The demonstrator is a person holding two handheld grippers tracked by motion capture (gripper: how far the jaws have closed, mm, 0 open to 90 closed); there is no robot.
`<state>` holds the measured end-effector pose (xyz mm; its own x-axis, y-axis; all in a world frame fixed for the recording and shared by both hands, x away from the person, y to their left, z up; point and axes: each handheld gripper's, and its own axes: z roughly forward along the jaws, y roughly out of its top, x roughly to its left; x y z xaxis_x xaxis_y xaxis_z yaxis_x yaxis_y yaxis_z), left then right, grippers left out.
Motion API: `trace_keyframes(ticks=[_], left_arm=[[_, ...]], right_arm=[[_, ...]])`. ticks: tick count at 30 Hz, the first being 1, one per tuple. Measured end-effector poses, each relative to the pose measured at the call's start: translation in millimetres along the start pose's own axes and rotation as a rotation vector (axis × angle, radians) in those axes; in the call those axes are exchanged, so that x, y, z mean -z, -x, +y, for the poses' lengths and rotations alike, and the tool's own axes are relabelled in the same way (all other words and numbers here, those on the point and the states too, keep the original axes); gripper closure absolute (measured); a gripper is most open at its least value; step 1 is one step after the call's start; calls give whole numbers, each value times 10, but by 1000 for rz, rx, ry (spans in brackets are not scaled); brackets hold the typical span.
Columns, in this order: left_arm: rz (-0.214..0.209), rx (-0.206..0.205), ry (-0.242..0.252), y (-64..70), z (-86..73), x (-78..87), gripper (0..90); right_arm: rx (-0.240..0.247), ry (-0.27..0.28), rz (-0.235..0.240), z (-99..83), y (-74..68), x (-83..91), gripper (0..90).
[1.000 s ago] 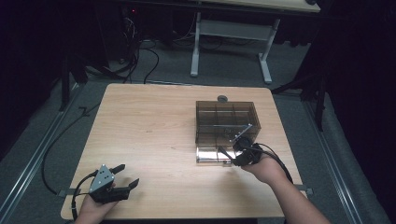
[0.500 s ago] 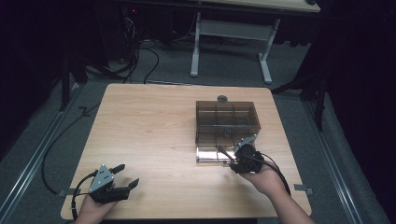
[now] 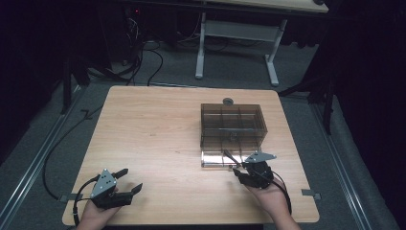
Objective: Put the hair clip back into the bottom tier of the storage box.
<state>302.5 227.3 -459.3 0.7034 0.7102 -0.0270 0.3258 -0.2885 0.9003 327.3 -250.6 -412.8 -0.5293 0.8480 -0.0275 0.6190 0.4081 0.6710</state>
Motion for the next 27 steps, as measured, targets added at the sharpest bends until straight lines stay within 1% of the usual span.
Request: trace_keyframes(ticks=[1,3,4,5,6,7,10,11,12,13,14,15,16,17,19,21,24,26,27], left_arm=[[-1,3,1,-3,0,2,215],[0,3,1,-3,0,2,215],[0,3,1,-3,0,2,215],[-1,3,3,-1,-1,1,215],[-1,3,3,-1,-1,1,215],[-1,2,6,-1,-2,2,216],[-3,-2,12,2,-5,9,215],[-4,-3,13,3,-5,13,215],[-4,-3,13,3,-5,13,216],[0,0,16,1,-7,11,215],[0,1,15,-1,-6,11,216],[1,1,16,-1,-6,10,216],[3,1,15,-1,-6,8,216],[4,0,14,1,-5,7,216],[4,-5,12,5,-4,5,216],[4,-6,9,8,-3,1,217],[6,-9,3,10,0,-2,218],[6,-10,4,12,0,-2,218],[6,-12,8,14,-2,-1,218]], right_arm=[[-12,52,-11,-74,-24,-2,539],[-24,88,-16,-133,-41,-6,535],[-24,88,-16,-133,-41,-6,535],[-28,137,-25,-203,-59,-10,531],[-28,137,-25,-203,-59,-10,531],[-41,173,-29,-270,-75,-17,524],[-28,237,-49,-393,-99,-34,524],[-33,254,-55,-438,-103,-43,524],[-33,254,-55,-438,-103,-43,524],[-55,292,-54,-529,-104,-52,524],[-69,301,-50,-557,-105,-40,509],[-73,334,-60,-580,-109,-15,512],[-77,366,-60,-603,-108,7,508],[-95,373,-52,-614,-101,17,499],[-113,374,-47,-619,-82,21,497],[-112,368,-46,-613,-82,15,497],[-96,359,-49,-607,-98,9,494],[-96,359,-51,-606,-99,8,494],[-103,363,-51,-610,-92,11,494]])
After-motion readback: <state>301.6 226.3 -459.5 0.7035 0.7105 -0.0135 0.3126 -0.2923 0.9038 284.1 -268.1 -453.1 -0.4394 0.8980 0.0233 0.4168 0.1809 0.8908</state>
